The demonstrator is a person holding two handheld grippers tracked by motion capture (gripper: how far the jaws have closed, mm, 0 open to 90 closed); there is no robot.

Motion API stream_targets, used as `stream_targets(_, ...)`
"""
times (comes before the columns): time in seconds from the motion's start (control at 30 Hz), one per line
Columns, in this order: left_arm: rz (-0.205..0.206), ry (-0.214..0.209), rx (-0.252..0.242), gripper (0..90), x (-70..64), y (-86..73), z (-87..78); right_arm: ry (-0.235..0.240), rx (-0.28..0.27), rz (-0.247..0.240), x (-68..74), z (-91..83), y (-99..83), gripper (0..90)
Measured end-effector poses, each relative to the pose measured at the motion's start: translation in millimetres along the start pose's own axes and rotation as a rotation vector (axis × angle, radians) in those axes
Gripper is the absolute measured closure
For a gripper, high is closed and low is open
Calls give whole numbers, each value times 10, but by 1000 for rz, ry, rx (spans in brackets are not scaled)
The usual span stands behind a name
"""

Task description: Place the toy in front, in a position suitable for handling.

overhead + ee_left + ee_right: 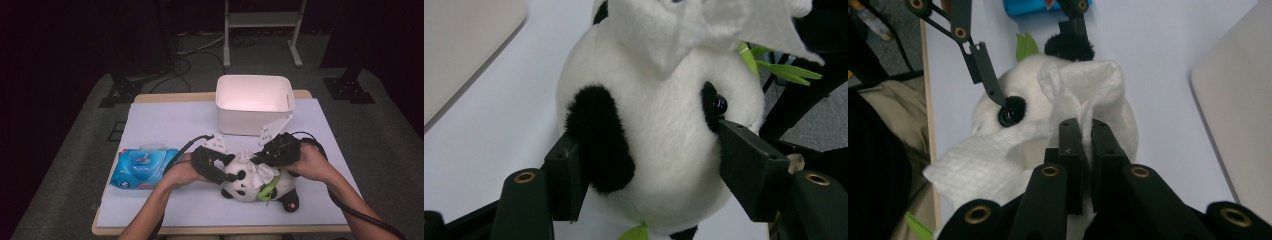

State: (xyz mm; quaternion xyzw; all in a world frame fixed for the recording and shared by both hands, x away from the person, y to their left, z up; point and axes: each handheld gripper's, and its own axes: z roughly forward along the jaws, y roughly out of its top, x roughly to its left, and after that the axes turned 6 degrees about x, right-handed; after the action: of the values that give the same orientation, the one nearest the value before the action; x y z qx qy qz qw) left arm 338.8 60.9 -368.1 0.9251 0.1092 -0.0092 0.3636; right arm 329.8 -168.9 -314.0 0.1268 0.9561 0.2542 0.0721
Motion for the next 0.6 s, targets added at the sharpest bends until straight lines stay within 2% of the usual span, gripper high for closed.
stream_targets(0.07,-1,-3,13,327,13,-19,5,-11,50,-6,-13,45,-2,851)
stream_targets(0.17,-20,-13,2,303,35,-55,10,2,82,-4,-21,75,-43,851)
stream_targets(0.27,-38,-22,-3,261,40,-64,13,17,79,11,-12,91,-100,851)
stream_targets(0.47,-104,-53,24,116,49,-40,74,29,72,1,52,90,-135,852)
stream_targets(0.6,-114,-77,29,83,39,-23,133,34,74,-7,110,78,-156,851)
